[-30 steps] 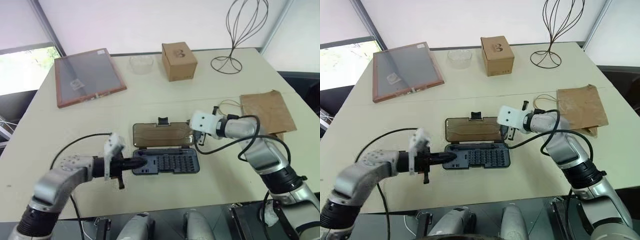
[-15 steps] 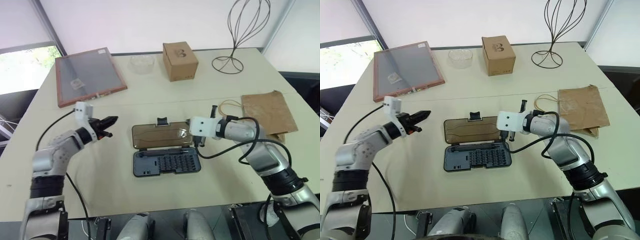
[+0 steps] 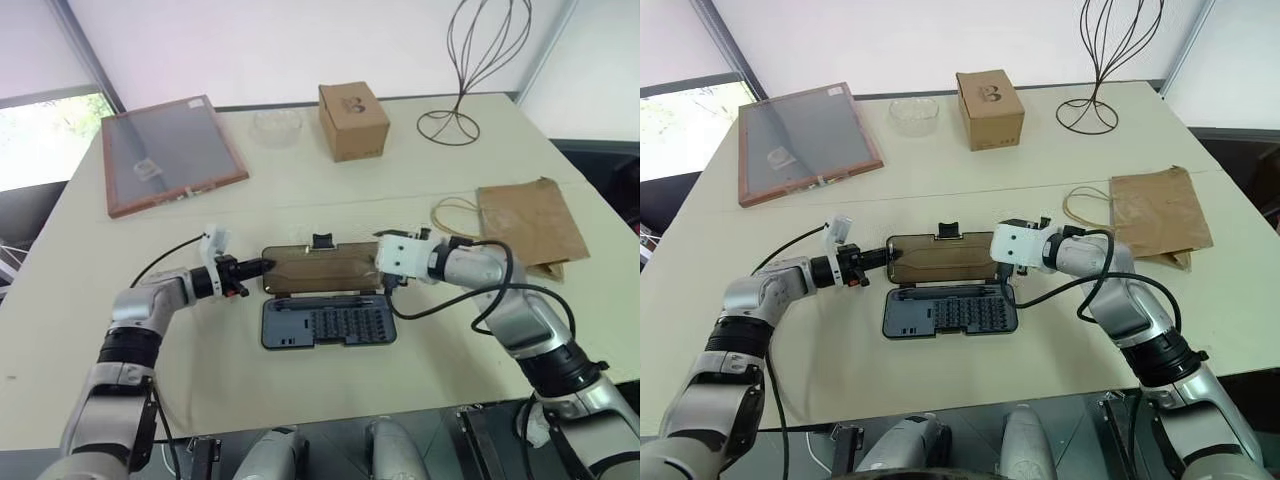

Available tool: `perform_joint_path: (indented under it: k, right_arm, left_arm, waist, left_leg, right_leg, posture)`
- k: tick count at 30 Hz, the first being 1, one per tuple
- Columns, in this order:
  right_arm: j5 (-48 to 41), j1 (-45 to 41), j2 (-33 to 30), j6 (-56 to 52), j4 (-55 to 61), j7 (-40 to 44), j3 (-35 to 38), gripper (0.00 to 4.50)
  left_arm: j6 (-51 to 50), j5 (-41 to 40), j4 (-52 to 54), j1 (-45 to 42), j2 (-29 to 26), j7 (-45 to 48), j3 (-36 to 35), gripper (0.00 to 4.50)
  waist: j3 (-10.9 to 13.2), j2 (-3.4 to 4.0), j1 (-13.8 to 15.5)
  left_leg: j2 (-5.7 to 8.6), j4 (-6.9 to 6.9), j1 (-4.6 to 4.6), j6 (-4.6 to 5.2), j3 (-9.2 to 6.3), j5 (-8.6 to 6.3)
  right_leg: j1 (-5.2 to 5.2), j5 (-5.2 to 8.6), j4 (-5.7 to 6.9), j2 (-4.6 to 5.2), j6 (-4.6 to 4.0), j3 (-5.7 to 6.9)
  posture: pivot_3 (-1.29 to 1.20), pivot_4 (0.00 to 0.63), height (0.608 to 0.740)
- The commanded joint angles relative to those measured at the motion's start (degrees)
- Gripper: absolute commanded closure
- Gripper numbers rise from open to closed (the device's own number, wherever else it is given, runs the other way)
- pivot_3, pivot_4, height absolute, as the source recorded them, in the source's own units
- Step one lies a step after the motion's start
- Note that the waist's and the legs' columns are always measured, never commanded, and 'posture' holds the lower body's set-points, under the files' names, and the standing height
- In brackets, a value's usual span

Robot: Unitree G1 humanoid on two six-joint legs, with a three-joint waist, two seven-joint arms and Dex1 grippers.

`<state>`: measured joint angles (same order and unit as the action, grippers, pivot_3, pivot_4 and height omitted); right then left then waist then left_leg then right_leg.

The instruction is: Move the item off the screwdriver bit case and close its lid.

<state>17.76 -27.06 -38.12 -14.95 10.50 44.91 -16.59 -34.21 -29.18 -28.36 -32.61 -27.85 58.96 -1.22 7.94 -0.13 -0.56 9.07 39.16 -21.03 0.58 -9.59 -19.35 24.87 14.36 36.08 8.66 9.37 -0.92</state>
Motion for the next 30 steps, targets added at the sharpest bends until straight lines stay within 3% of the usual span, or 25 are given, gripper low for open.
perform_joint_path:
  k: [1,4,8,10,15,17,20,25,30]
  right_arm:
    - [-1.13,3.40,-4.49,-5.16,11.25,5.57,2.42,0.10]
    - [-11.45,7.91,-6.59,-20.49,26.10,11.78,11.22,0.10]
    - [-30.16,10.85,-9.75,-44.63,40.65,21.88,31.23,0.10]
    - [-34.75,10.22,-10.83,-49.92,41.55,22.43,36.56,0.10]
    - [-36.18,12.26,-15.67,-47.93,37.36,19.71,41.29,0.10]
    - [-37.17,12.36,-17.18,-46.60,35.82,19.31,41.88,0.10]
    - [-40.18,10.57,-18.31,-45.99,34.87,18.41,40.52,0.10]
    - [-45.51,10.99,-13.29,-45.27,40.02,14.13,28.28,0.10]
    - [-45.02,10.60,-6.65,-43.66,39.25,7.31,15.28,0.10]
  left_arm:
    - [1.82,0.81,-0.16,-2.29,0.89,2.26,0.01,4.50]
    - [2.24,1.51,-1.67,-4.04,1.10,4.63,0.33,4.50]
    - [-2.43,-0.54,-2.95,-8.47,0.88,10.29,0.24,4.50]
    - [-6.15,-1.88,-1.79,-10.03,0.37,14.10,0.82,4.50]
    - [-15.30,-3.99,11.16,-9.33,-5.42,29.56,10.51,4.50]
    - [-15.35,-4.78,18.78,-6.92,-9.51,32.92,16.53,4.50]
    - [-6.53,-3.86,26.17,-2.64,-16.74,33.54,25.53,4.50]
    - [-3.17,-3.31,5.10,-14.50,-5.32,21.64,13.03,4.50]
    - [3.57,-0.12,-8.80,-24.89,0.44,15.96,7.51,4.50]
  waist:
    - [0.00,0.00,0.15]
    - [0.00,0.00,0.24]
    - [0.06,-0.09,0.57]
    - [0.04,-0.14,0.91]
    - [0.08,-0.13,1.15]
    - [0.07,-0.12,1.07]
    - [0.09,-0.07,0.67]
    - [0.38,-0.42,2.93]
    - [0.45,-0.54,2.67]
  left_leg:
    - [0.00,0.06,-0.18,0.00,-0.02,0.00]
    - [0.06,0.16,-0.50,0.00,-0.11,0.00]
    - [0.06,0.20,-0.58,0.01,-0.11,0.00]
    - [0.05,0.23,-0.52,0.02,-0.11,0.00]
    - [0.04,0.19,-0.50,0.03,-0.02,-0.01]
    - [0.04,0.14,-0.49,0.03,-0.02,-0.01]
    - [-0.01,0.03,-0.42,0.02,0.09,-0.01]
    - [-0.03,0.32,-0.48,-0.06,-0.08,0.06]
    - [0.08,0.82,-0.87,0.01,-0.07,0.02]
  right_leg:
    - [0.13,0.00,0.03,0.01,0.00,0.01]
    - [0.40,-0.01,0.06,0.02,0.01,0.04]
    - [0.36,-0.01,0.01,0.06,0.01,0.06]
    - [0.26,-0.01,-0.02,0.05,0.01,0.06]
    - [0.29,-0.01,0.00,0.09,0.01,0.03]
    - [0.33,-0.01,0.01,0.10,0.01,0.03]
    - [0.35,-0.01,0.00,0.13,0.01,-0.02]
    - [0.15,0.00,-0.06,0.00,0.00,0.07]
    - [0.34,-0.01,0.05,0.10,0.02,0.10]
  posture:
    - [0.00,0.150,0.740]
    - [0.00,0.150,0.740]
    - [0.00,0.150,0.740]
    - [0.00,0.150,0.740]
    - [0.00,0.150,0.740]
    - [0.00,0.150,0.740]
    - [0.00,0.150,0.740]
    - [0.00,0.150,0.740]
    - [0.00,0.150,0.740]
